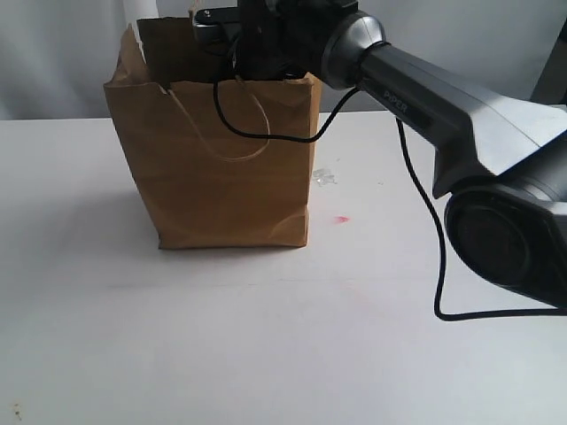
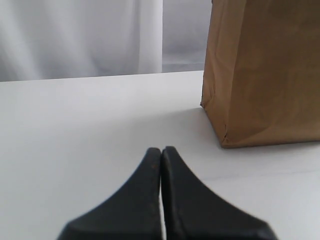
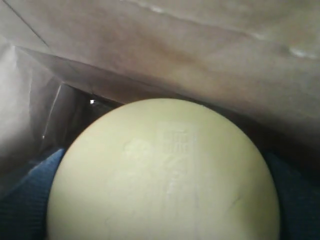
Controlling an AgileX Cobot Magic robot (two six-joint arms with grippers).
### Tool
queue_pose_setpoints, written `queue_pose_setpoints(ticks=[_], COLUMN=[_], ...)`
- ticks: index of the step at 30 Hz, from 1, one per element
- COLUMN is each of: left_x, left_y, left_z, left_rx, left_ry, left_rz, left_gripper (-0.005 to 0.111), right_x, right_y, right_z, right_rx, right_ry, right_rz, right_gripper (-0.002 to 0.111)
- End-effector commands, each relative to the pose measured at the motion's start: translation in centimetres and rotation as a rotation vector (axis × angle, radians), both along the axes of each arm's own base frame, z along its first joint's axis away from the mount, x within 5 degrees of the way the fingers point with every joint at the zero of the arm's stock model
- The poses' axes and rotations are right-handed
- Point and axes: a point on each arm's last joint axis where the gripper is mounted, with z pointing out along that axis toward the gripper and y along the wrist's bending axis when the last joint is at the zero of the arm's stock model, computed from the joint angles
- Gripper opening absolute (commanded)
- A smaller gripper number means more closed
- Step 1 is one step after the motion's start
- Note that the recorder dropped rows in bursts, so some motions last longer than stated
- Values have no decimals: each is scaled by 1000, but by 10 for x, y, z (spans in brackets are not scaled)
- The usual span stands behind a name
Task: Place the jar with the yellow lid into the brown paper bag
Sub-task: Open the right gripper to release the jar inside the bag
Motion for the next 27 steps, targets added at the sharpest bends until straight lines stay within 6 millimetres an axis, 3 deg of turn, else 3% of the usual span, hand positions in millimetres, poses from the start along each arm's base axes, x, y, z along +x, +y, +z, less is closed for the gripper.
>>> queue_pose_setpoints(ticks=[1, 14, 17, 27], left_x=[0, 0, 0, 0], left_y=[-1, -1, -1, -1], left_z=[1, 1, 1, 1], left_rx=[-7, -7, -7, -7], left_ry=[-9, -9, -9, -9], left_rz=[-6, -6, -6, -6], left_gripper=[1, 1, 1, 1], right_x=[1, 0, 0, 0], right_y=[0, 2, 2, 2], right_z=[-3, -3, -3, -3], right_rx=[-4, -2, -2, -1], right_ry=[2, 13, 13, 9], right_rz=[19, 46, 46, 46], right_gripper=[0, 3, 17, 79])
